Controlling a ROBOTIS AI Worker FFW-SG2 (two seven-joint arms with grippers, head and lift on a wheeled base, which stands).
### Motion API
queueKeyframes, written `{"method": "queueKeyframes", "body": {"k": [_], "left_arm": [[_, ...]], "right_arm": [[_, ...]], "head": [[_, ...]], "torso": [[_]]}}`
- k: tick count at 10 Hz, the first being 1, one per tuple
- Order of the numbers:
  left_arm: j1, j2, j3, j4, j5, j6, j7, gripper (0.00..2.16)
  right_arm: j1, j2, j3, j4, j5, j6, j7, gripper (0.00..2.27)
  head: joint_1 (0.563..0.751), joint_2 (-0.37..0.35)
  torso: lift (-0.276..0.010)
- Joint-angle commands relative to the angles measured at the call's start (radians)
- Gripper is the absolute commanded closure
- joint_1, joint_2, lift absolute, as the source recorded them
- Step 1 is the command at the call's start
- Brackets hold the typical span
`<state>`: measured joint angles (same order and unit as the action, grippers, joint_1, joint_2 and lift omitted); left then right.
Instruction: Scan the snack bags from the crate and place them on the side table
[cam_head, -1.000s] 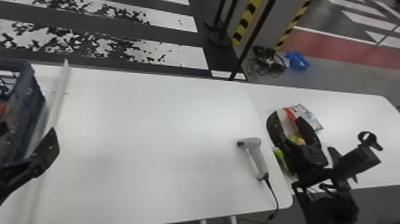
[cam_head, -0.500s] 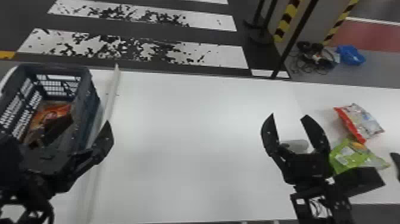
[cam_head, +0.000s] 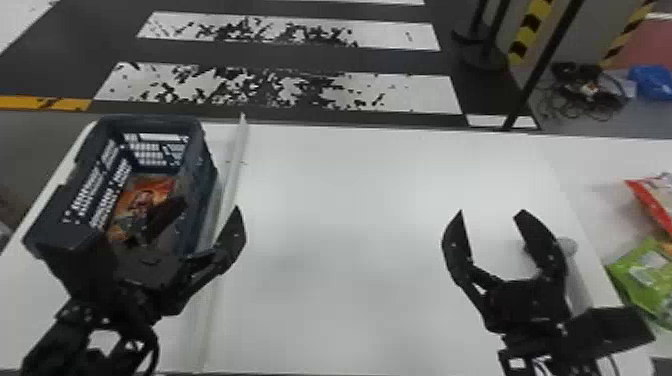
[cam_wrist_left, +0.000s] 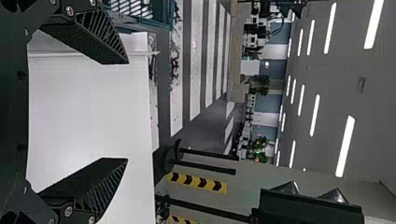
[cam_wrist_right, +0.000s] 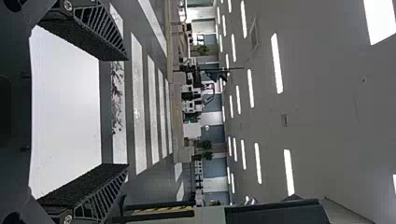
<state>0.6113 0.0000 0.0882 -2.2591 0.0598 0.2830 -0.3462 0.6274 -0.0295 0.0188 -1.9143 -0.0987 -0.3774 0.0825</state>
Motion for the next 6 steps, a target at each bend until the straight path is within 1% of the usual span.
{"method": "queueKeyframes", "body": {"k": [1,2,3,4,5,6], "left_arm": [[-0.015,-0.003,0.068,-0.062,0.026,0.118,-0.042,0.14],[-0.025,-0.003,0.12,-0.109,0.034,0.195,-0.079,0.14],[-0.05,0.002,0.176,-0.142,0.049,0.272,-0.111,0.14],[-0.085,0.017,0.235,-0.163,0.063,0.333,-0.143,0.14],[-0.125,0.038,0.292,-0.165,0.064,0.382,-0.174,0.14],[-0.183,0.051,0.341,-0.16,0.038,0.419,-0.226,0.14]], "right_arm": [[0.006,0.0,0.0,0.008,0.001,-0.004,0.0,0.07],[0.006,-0.001,0.0,0.014,-0.003,-0.004,0.0,0.07],[0.008,-0.001,0.0,0.018,-0.006,-0.007,0.002,0.07],[0.012,-0.003,0.001,0.017,-0.006,-0.01,0.003,0.07],[0.015,-0.004,0.001,0.017,-0.006,-0.016,0.005,0.07],[0.02,-0.006,0.001,0.015,-0.006,-0.019,0.006,0.07]], "head": [[0.695,-0.024],[0.695,-0.008],[0.695,0.012],[0.695,0.026],[0.695,0.054],[0.695,0.088]], "torso": [[-0.094],[-0.094],[-0.094],[-0.094],[-0.094],[-0.094]]}}
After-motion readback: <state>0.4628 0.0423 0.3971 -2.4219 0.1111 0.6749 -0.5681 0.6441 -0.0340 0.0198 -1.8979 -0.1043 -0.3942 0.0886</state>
